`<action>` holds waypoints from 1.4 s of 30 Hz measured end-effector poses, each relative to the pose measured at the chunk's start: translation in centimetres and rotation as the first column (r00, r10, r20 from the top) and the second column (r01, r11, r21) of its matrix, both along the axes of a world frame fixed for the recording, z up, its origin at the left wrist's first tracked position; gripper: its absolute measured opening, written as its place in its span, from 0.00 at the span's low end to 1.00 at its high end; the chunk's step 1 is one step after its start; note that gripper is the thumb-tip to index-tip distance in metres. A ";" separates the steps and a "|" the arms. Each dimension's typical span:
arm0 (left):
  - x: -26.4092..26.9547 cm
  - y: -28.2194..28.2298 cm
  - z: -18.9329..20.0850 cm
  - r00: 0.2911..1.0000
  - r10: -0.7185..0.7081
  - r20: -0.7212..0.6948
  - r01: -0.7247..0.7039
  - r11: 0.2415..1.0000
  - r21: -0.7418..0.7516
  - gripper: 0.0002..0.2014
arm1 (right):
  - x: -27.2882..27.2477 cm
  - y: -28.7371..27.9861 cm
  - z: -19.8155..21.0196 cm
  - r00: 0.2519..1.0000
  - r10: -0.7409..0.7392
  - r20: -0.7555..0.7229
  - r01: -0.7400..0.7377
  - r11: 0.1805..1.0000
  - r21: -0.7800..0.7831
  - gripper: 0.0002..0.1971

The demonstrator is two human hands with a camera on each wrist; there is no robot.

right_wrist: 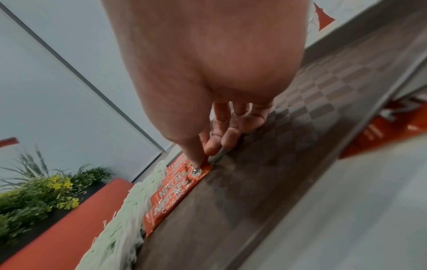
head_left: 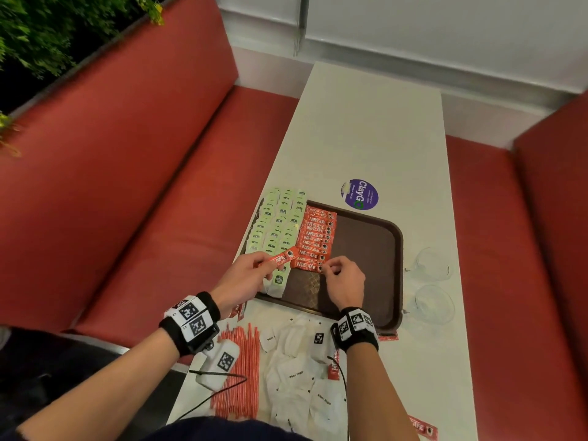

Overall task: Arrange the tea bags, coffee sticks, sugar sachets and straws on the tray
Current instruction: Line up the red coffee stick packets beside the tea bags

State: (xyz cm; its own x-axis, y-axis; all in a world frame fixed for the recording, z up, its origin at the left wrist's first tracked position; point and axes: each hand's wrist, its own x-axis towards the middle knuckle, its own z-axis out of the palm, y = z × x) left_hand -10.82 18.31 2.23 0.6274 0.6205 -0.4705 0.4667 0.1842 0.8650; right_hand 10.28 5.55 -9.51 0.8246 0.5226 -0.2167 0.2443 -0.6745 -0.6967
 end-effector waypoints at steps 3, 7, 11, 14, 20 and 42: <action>0.1 0.1 0.1 1.000 -0.004 0.003 0.004 1.000 0.002 0.12 | -0.2 0.0 -0.1 1.000 0.006 0.014 -0.006 1.000 -0.005 0.05; 0.0 0.2 -0.1 1.000 -0.004 0.005 0.004 1.000 0.001 0.12 | -0.4 0.0 -0.4 0.999 -0.001 0.035 0.001 1.000 0.002 0.05; -0.2 0.1 -0.2 0.999 -0.030 0.018 0.030 1.000 0.004 0.11 | -0.5 0.1 -0.2 0.999 -0.027 0.034 0.026 0.999 0.019 0.05; -0.2 0.1 -0.4 0.999 -0.050 0.010 0.050 0.998 0.035 0.10 | -0.8 -0.2 0.0 0.998 -0.053 0.046 0.050 0.997 0.054 0.06; 0.0 -0.2 -0.8 0.997 -0.074 0.016 0.072 0.994 0.081 0.09 | -3.6 -1.4 5.6 0.966 0.096 -0.239 0.005 0.920 0.393 0.11; -1.7 0.3 -2.2 0.995 0.102 -0.003 -0.102 0.994 -0.045 0.24 | -1.6 -5.5 3.7 0.995 0.043 -0.095 -0.025 0.982 0.186 0.02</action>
